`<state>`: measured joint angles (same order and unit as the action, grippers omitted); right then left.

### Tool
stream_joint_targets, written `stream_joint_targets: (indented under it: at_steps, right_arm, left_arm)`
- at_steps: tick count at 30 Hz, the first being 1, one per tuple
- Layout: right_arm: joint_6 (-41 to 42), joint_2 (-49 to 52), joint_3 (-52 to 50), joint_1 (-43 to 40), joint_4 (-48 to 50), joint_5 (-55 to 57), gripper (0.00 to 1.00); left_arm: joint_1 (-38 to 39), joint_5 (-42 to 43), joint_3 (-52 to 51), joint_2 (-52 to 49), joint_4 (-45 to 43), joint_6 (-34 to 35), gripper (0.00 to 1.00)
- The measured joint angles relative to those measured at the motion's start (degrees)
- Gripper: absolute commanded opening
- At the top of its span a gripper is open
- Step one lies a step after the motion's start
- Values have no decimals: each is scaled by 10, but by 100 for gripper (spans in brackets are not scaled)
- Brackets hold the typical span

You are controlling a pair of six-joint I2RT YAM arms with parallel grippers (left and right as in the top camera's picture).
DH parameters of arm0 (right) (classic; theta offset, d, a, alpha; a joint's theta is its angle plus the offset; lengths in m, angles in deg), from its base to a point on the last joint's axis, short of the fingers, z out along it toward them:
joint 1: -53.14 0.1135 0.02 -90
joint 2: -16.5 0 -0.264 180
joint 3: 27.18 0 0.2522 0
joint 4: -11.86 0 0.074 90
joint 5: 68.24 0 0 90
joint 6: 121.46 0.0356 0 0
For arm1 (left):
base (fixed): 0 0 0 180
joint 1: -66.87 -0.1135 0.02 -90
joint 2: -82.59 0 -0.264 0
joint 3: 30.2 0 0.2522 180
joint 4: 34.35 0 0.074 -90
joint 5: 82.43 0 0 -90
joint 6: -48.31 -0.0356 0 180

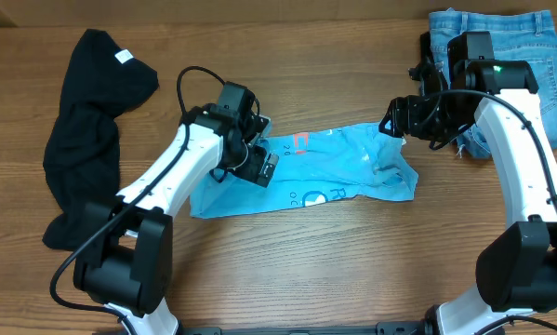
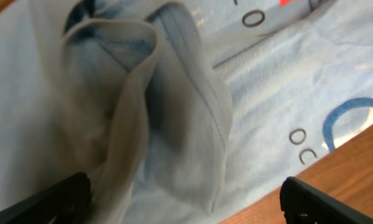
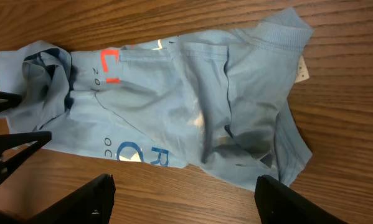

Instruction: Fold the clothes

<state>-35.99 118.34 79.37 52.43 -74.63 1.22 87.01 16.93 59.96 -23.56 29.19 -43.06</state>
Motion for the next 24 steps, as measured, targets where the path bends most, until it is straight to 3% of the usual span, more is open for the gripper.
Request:
stream_joint_targets:
  at_steps: [4,13,18,22,24]
  right_arm:
    - [0,0,0,0,0,0,78]
    - [0,0,0,0,0,0,79]
    - [0,0,0,0,3,0,79]
    - [0,0,0,0,3,0,79]
    - [0,0,0,0,3,0,79]
  left_arm:
    - [-12,-13,90,0,103,1,100]
    - [-66,-71,99,0,142,-12,97]
    - [-96,-26,70,0,113,-34,72]
    - [-84,34,46,0,78,-40,30]
    - [-77,47,40,0,76,-39,17]
